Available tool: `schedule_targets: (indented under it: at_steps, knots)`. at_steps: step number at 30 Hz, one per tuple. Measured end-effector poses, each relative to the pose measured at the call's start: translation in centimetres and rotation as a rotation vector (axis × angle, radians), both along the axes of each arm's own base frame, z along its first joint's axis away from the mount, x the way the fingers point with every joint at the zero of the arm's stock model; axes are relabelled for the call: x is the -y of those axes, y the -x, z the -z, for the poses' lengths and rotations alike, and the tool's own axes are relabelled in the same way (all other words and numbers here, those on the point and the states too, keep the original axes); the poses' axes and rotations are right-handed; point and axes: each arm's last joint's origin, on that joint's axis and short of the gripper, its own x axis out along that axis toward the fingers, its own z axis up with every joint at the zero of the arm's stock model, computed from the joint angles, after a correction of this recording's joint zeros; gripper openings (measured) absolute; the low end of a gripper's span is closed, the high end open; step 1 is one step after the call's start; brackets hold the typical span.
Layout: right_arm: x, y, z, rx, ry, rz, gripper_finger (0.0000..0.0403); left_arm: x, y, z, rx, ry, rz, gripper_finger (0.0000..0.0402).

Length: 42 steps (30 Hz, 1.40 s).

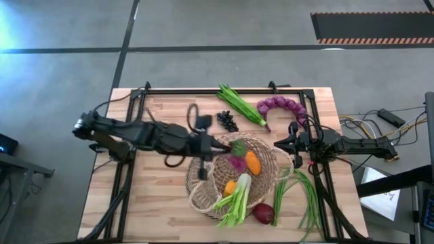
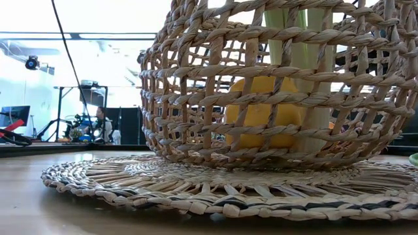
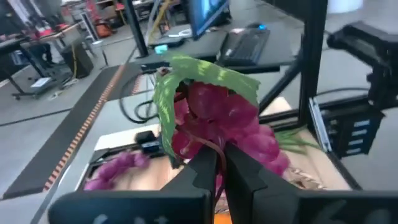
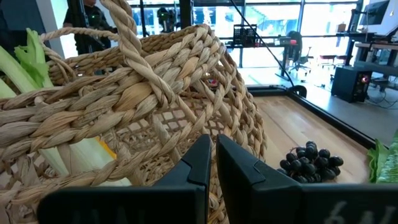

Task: Build produce basket
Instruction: Put the red grapes into the basket, then adjust the basket

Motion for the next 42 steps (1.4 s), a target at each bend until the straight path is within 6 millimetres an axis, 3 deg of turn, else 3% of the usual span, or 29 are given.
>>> schedule_targets:
  at_steps: [7,13,21,24,28,33,37,42]
  knots:
    - [0.0,0.0,0.0,0.000,-0.002,0.000,0.0018,0.9,-4.4,5.0,-0.151,-0.068,0.000,0.0000]
    - [0.0,0.0,0.0,0.000,0.000,0.000,0.0018,0.2,-7.3,9.1,-0.280,-0.104,-0.048,0.0000]
    - [0.0,0.0,0.0,0.000,-0.002,0.000,0.0018,-1.8,-9.2,13.9,-0.499,-0.122,-0.130,0.0000]
    - [0.0,0.0,0.0,0.000,-0.001,0.000,0.0018,-2.3,-9.5,14.7,-0.541,-0.121,-0.164,0.0000]
    - [0.0,0.0,0.0,-0.001,0.000,0.000,0.0018,-2.6,-9.6,15.1,-0.550,-0.128,-0.188,0.0012]
    - [0.0,0.0,0.0,0.000,0.000,0.000,0.0018,-2.7,-9.4,14.2,-0.531,-0.118,-0.192,0.0069]
    - [0.0,0.0,0.0,-0.001,0.000,0.000,0.0018,-2.7,-9.2,12.9,-0.497,-0.086,-0.204,0.0115]
    - [0.0,0.0,0.0,-0.001,0.000,0.000,0.0018,-2.7,-8.4,10.1,-0.450,-0.052,-0.211,0.0142]
